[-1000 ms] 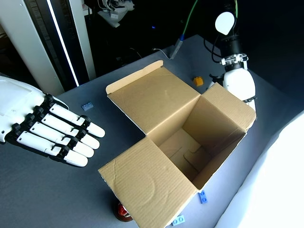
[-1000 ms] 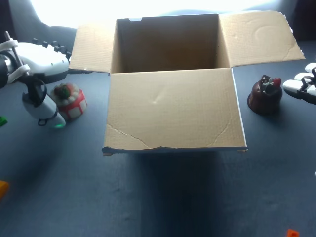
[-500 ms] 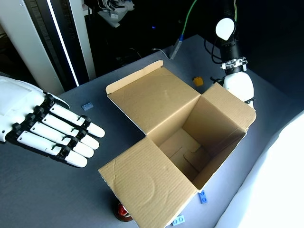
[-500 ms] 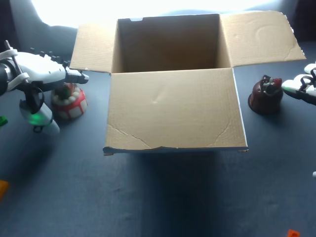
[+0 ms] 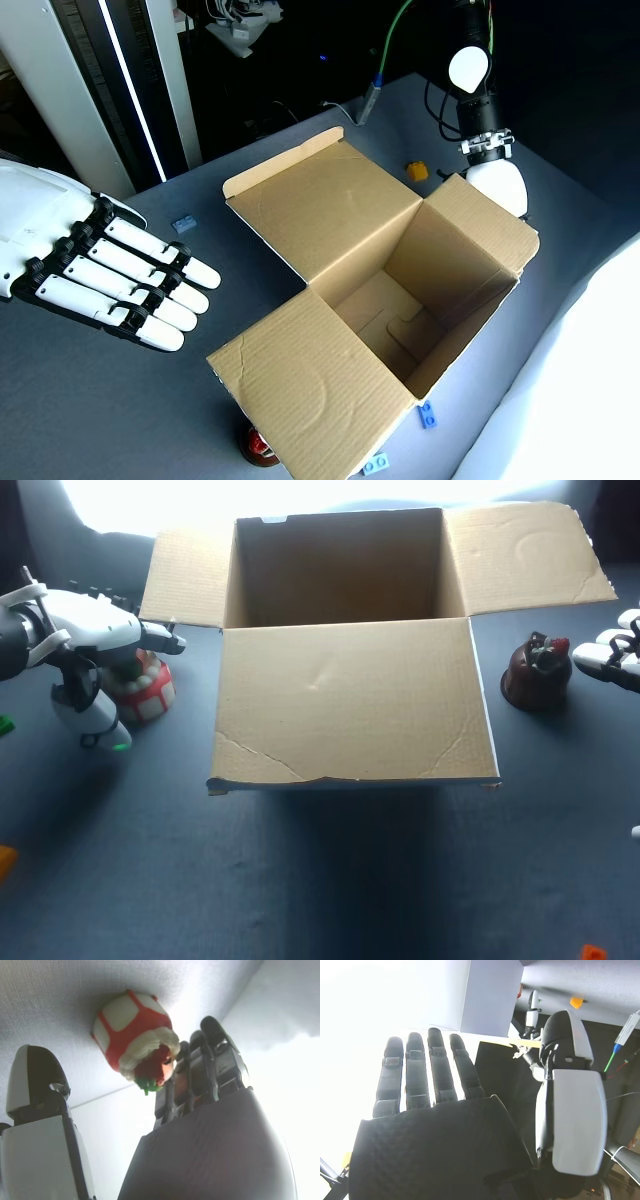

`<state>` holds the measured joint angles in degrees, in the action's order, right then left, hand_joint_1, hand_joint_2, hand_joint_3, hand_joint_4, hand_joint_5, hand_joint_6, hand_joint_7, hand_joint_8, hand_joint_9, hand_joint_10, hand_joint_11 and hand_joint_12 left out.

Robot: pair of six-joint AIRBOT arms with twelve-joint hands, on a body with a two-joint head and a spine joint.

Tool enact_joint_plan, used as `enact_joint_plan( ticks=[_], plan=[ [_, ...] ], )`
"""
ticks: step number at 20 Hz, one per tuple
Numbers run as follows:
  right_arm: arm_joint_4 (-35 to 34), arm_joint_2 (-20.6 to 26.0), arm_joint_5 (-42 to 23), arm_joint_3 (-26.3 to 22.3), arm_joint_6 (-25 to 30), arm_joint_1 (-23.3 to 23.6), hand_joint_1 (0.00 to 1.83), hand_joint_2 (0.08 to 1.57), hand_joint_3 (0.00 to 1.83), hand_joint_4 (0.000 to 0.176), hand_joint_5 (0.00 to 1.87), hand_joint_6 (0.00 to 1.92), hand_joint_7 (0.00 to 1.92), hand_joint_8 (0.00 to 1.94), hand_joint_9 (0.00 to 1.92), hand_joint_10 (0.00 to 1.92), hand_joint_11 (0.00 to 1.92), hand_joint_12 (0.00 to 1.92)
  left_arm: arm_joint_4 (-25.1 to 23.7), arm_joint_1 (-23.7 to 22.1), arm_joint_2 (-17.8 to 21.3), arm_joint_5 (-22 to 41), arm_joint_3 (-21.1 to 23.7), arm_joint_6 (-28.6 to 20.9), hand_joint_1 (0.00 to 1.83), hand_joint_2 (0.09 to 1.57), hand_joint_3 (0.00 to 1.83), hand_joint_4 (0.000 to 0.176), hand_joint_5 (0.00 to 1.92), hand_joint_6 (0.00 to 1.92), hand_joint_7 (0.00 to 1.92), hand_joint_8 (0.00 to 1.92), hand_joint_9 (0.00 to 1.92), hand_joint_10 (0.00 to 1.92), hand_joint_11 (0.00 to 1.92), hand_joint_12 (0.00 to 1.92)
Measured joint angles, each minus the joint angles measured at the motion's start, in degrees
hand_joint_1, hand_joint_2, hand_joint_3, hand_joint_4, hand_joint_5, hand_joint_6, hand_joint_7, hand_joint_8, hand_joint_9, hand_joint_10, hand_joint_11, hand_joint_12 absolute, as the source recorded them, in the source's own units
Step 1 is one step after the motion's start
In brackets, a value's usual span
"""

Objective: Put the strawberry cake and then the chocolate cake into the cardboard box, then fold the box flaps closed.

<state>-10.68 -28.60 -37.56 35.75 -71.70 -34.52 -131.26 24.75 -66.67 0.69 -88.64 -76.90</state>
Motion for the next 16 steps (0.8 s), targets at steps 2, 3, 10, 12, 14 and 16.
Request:
enact_joint_plan(
  ticks=[2,3,10,12,14,16],
  plan=[
    [0.00,0.00,0.00,-0.02,0.00,0.00,0.37,1.01,0.00,0.000,0.09,0.01,0.14,0.01,0.10,0.01,0.00,0.19,0.00,0.24,-0.02,-0.20,-0.17,0.00,1.08,0.92,0.00,0.046,0.22,0.01,0.25,0.01,0.24,0.02,0.00,0.79],
    [0.00,0.00,-0.02,-0.07,0.00,0.00,0.37,1.01,0.00,0.000,0.10,0.01,0.15,0.01,0.10,0.01,0.00,0.16,0.02,0.44,-0.02,-0.26,-0.17,0.00,1.08,0.92,0.00,0.046,0.23,0.01,0.28,0.01,0.26,0.02,0.00,0.81],
    [0.04,0.00,-0.09,-0.13,-0.02,0.00,0.37,1.02,0.00,0.000,0.09,0.00,0.15,0.00,0.10,0.01,0.00,0.11,0.79,0.42,-0.33,-0.52,0.07,0.00,1.13,0.99,0.00,0.025,0.52,0.01,0.61,0.02,0.60,0.26,0.10,1.40],
    [0.09,0.00,-0.09,-0.13,-0.02,0.00,0.39,1.02,0.00,0.000,0.09,0.01,0.14,0.00,0.10,0.01,0.00,0.22,0.85,0.42,-0.33,-0.46,0.15,0.00,1.09,1.07,0.01,0.000,0.71,0.15,0.51,0.71,0.39,1.25,0.23,1.60],
    [0.04,0.00,-0.09,-0.13,-0.02,0.00,0.39,1.02,0.00,0.000,0.09,0.00,0.12,0.00,0.09,0.00,0.00,0.22,1.18,0.42,-0.33,-0.85,0.26,-0.11,1.10,1.11,0.01,0.000,0.54,0.82,0.37,1.42,0.37,1.63,0.28,1.87],
    [0.09,0.00,-0.09,-0.26,-0.02,0.00,0.36,1.03,0.00,0.000,0.07,0.00,0.12,0.00,0.08,0.00,0.00,0.14,1.29,0.42,-0.33,-0.66,0.57,-0.11,1.16,1.26,0.00,0.000,0.68,1.26,0.71,1.60,0.54,1.81,0.43,1.92]
  ],
)
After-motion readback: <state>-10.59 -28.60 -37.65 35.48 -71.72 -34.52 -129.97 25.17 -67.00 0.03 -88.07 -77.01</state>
